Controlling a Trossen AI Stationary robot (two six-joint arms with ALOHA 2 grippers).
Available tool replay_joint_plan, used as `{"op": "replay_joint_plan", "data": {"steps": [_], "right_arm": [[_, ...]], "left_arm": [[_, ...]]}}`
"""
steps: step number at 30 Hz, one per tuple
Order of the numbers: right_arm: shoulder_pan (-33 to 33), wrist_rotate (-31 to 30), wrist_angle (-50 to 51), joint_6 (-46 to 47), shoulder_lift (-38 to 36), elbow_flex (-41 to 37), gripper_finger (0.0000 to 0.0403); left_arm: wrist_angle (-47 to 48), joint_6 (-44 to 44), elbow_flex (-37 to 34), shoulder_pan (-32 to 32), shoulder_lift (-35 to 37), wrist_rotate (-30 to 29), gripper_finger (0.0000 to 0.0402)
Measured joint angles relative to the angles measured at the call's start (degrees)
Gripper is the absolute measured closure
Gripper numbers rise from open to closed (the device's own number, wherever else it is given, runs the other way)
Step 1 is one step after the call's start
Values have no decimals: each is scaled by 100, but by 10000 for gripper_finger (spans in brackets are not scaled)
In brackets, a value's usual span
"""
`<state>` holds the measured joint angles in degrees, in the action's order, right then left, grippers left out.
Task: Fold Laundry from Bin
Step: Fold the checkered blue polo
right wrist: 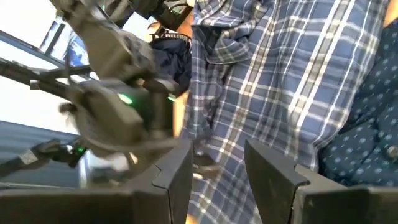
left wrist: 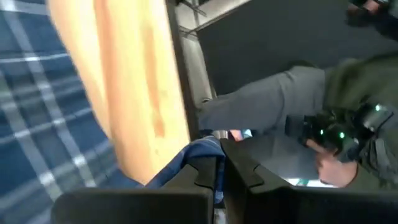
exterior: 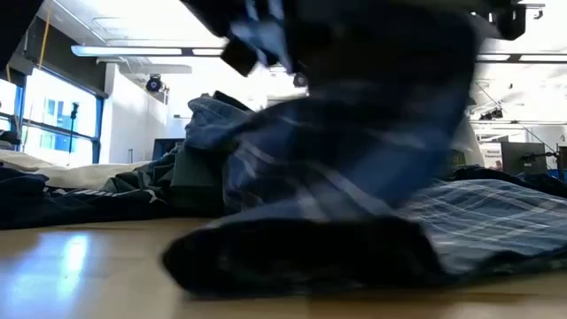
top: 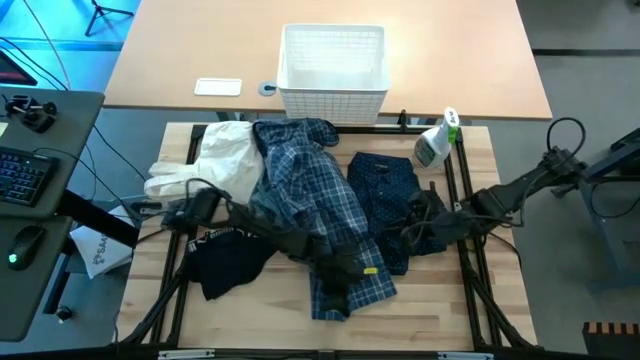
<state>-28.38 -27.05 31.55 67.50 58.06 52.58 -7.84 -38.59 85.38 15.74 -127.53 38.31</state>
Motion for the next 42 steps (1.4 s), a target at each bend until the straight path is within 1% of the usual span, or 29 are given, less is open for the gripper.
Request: {"op": "replay_joint_plan", "data": {"steps": [3,6,8,11,14,16,19,21,23,25,28,30,33,36,40,42], "right_arm": [[-149,-134,0,59,2,0,264],[-177,-154,2,-140,1,0,264],[-183,-69,4,-300,-25,0,264],[-278,77,11,-578,-88,0,264],[-391,112,68,-982,-215,0,264],[-437,109,184,-1195,-338,0,264],[-446,120,494,-1420,-556,0,264],[-446,162,736,-1534,-711,0,264],[-446,228,985,-1572,-847,0,264],[-446,309,1161,-1639,-964,0,264],[-446,351,1403,-1711,-1108,0,264],[-446,348,1548,-1748,-1188,0,264],[-446,350,1708,-1806,-1301,0,264],[-446,348,1789,-1864,-1415,0,264],[-446,326,1917,-1894,-1538,0,264],[-444,319,1956,-1858,-1570,0,264]], "left_arm": [[50,-244,449,-73,-498,-235,401],[31,-628,847,-208,-844,-544,399],[16,-807,1031,-331,-957,-784,390],[4,-1103,1207,-533,-1078,-1019,362],[19,-1607,1215,-747,-1088,-944,323],[-22,-1975,1224,-865,-1072,-735,295],[-81,-2460,1224,-971,-1041,-610,256],[-184,-2819,1224,-992,-1042,-526,237],[-391,-3327,1222,-980,-1042,-378,227],[-535,-3703,1222,-937,-980,-367,224],[-448,-3748,1222,-862,-741,-381,229],[-136,-3622,1222,-826,-470,-558,236],[577,-3464,1224,-804,67,-824,247],[1577,-3140,1224,-861,683,-1199,258],[3421,-2718,1224,-934,1654,-2016,272],[4442,-2625,1225,-994,2183,-2604,277]]}}
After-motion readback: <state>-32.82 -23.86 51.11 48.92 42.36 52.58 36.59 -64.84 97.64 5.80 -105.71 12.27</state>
